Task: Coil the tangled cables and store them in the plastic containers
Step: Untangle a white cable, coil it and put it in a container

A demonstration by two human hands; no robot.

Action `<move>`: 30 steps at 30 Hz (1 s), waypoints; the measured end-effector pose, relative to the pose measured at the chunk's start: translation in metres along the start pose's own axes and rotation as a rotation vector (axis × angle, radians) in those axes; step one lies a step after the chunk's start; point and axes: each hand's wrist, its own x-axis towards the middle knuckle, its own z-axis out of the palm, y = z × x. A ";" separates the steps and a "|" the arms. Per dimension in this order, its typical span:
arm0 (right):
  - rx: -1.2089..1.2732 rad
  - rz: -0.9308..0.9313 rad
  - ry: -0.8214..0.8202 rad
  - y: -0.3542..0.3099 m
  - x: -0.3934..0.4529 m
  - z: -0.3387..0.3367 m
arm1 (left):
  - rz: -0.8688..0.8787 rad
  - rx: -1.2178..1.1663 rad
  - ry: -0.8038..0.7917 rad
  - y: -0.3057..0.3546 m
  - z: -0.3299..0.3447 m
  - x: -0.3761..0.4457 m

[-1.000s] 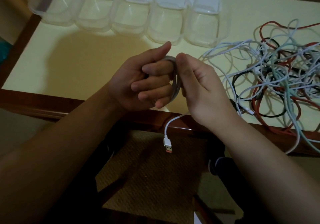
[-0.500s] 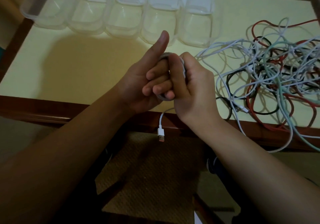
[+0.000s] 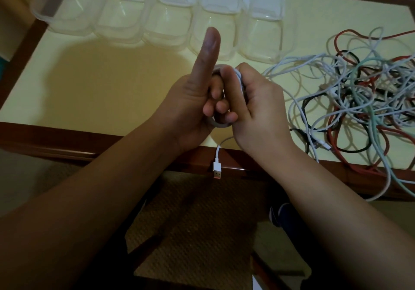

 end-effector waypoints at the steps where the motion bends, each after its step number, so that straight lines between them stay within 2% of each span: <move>1: -0.026 -0.009 0.005 0.001 0.002 0.001 | 0.003 -0.001 0.040 0.000 0.000 0.000; 5: -0.134 -0.119 0.043 -0.002 0.005 0.007 | 0.028 0.022 0.222 0.000 -0.013 0.004; 11: -0.118 -0.150 0.098 -0.004 0.015 0.011 | 0.080 -0.146 0.150 0.000 -0.020 0.006; 15: -0.056 -0.057 -0.079 0.000 0.018 0.007 | 0.126 -0.130 0.259 0.009 -0.036 0.009; 21: -0.217 0.093 -0.376 0.031 0.017 -0.007 | 0.218 -0.208 0.430 0.032 -0.074 0.013; 24: -0.437 0.059 -0.456 0.031 0.014 -0.014 | 0.231 -0.246 0.446 0.034 -0.085 0.016; 26: -0.500 0.062 -0.484 0.029 0.012 -0.018 | 0.238 -0.276 0.434 0.036 -0.091 0.018; 30: -0.351 0.172 -0.427 0.030 0.010 -0.019 | 0.214 -0.279 0.405 0.036 -0.093 0.021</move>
